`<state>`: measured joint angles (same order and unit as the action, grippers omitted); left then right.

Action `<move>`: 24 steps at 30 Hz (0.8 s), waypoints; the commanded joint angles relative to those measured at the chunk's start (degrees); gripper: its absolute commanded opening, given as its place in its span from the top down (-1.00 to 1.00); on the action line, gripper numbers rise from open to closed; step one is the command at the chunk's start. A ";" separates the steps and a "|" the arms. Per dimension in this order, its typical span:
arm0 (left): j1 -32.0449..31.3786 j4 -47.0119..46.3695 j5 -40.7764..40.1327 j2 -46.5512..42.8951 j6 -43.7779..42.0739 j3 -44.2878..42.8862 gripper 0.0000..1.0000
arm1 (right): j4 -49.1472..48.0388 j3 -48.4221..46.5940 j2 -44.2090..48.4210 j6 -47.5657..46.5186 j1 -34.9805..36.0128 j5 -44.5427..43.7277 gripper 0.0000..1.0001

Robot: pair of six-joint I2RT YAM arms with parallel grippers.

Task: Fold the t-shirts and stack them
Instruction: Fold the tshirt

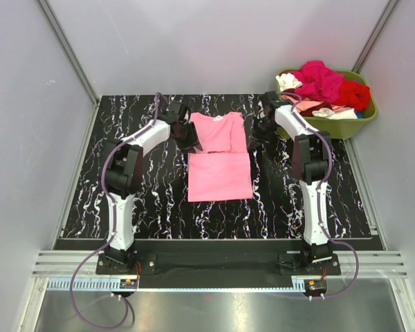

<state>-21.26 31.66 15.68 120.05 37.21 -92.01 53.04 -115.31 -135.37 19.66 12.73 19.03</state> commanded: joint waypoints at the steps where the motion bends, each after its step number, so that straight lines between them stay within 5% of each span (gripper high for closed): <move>1: 2.27 6.82 -0.90 0.37 -3.98 -5.98 0.22 | 3.12 -6.06 0.45 -1.55 -1.13 1.80 0.88; 4: 2.27 7.45 -3.11 -6.02 -4.69 -4.07 0.17 | 1.47 -3.01 7.36 -1.47 -1.22 0.23 0.73; 5: 2.27 6.84 -3.37 -8.14 -4.78 -1.01 0.06 | 0.76 0.92 9.66 -1.21 -1.30 -0.21 0.35; 8: 2.01 4.65 -3.47 -16.84 -4.08 5.50 -0.03 | -3.45 13.63 20.12 0.98 -1.39 0.65 -0.32; 9: 1.83 3.94 -3.47 -19.04 -3.64 10.92 -0.03 | -6.86 17.71 23.10 1.60 -1.39 2.66 -0.38; 12: 1.39 -0.45 -2.68 -27.65 -1.36 23.39 -0.03 | -12.58 33.70 33.31 3.80 -1.31 6.27 -0.49; 18: -0.89 -9.40 -2.85 -43.90 4.09 43.97 -0.02 | -22.25 59.46 44.66 5.65 -1.22 10.76 -0.35; 24: -2.12 -12.41 -3.38 -48.24 5.94 50.86 0.02 | -28.42 65.82 41.61 5.47 -1.22 12.00 -0.36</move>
<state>-22.81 25.58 13.10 74.67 41.21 -42.04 32.38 -49.54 -92.73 24.51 11.14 28.40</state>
